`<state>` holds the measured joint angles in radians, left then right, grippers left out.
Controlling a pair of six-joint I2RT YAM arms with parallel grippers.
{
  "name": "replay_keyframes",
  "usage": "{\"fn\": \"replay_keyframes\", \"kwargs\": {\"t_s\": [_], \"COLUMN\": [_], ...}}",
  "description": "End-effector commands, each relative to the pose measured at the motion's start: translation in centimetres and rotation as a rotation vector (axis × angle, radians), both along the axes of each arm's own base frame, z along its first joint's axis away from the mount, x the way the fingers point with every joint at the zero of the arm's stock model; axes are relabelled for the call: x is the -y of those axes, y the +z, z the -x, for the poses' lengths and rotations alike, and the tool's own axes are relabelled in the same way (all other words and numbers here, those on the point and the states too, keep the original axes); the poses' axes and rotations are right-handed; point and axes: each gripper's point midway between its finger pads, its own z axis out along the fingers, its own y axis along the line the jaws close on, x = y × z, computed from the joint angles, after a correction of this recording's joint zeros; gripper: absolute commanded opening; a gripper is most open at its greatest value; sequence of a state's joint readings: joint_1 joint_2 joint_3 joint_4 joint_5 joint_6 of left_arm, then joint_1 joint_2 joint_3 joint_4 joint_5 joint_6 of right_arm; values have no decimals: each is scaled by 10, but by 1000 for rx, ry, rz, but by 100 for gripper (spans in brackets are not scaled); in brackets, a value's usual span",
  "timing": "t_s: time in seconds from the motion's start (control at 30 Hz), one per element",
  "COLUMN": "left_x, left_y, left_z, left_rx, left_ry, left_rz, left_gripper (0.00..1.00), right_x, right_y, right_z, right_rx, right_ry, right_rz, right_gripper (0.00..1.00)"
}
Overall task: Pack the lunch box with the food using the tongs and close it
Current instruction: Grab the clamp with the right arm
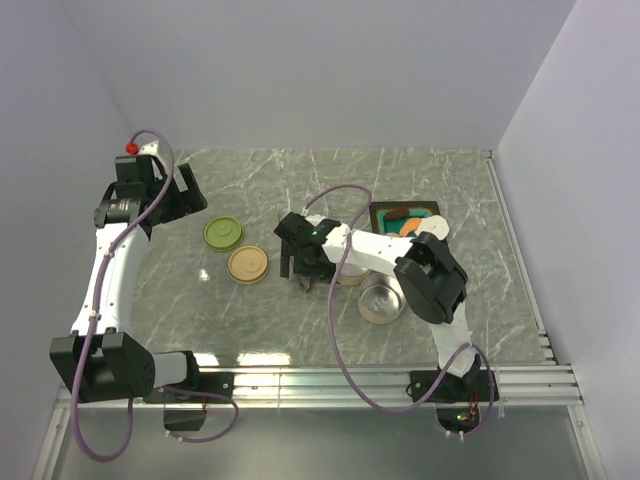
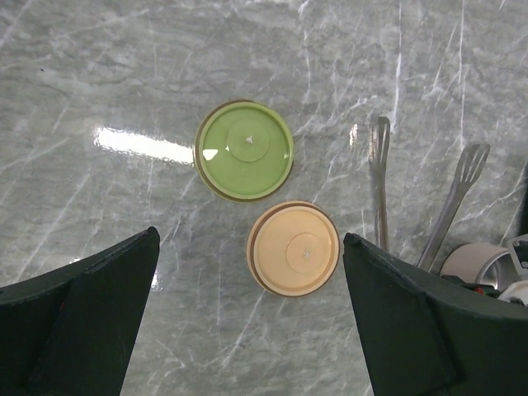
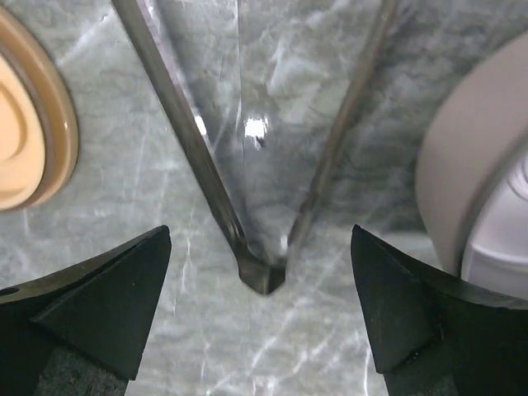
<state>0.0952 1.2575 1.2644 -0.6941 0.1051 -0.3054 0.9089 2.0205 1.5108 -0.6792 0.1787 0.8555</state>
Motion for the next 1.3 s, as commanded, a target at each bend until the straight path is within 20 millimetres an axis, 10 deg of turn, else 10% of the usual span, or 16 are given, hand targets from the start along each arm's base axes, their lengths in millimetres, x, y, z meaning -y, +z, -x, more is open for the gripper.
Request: {"fn": "replay_keyframes", "kwargs": {"t_s": [0.0, 0.6, 1.13, 1.27], "left_x": [4, 1, 2, 0], "left_y": [2, -13, -28, -28], "left_z": [-9, -12, -12, -12], "left_rx": [26, -2, -41, -44], "left_ry": [-12, -42, -46, -48], "left_rz": [33, 45, 70, 62], "left_gripper": [99, 99, 99, 99], "right_x": [-5, -3, 9, 14], "right_y": [-8, -30, -63, -71], "right_z": [-21, -78, -82, -76], "right_rx": [42, 228, 160, 125], "right_ry": [-47, -51, -46, -25], "right_rz": [-5, 73, 188, 187], "right_gripper": [96, 99, 98, 82]}}
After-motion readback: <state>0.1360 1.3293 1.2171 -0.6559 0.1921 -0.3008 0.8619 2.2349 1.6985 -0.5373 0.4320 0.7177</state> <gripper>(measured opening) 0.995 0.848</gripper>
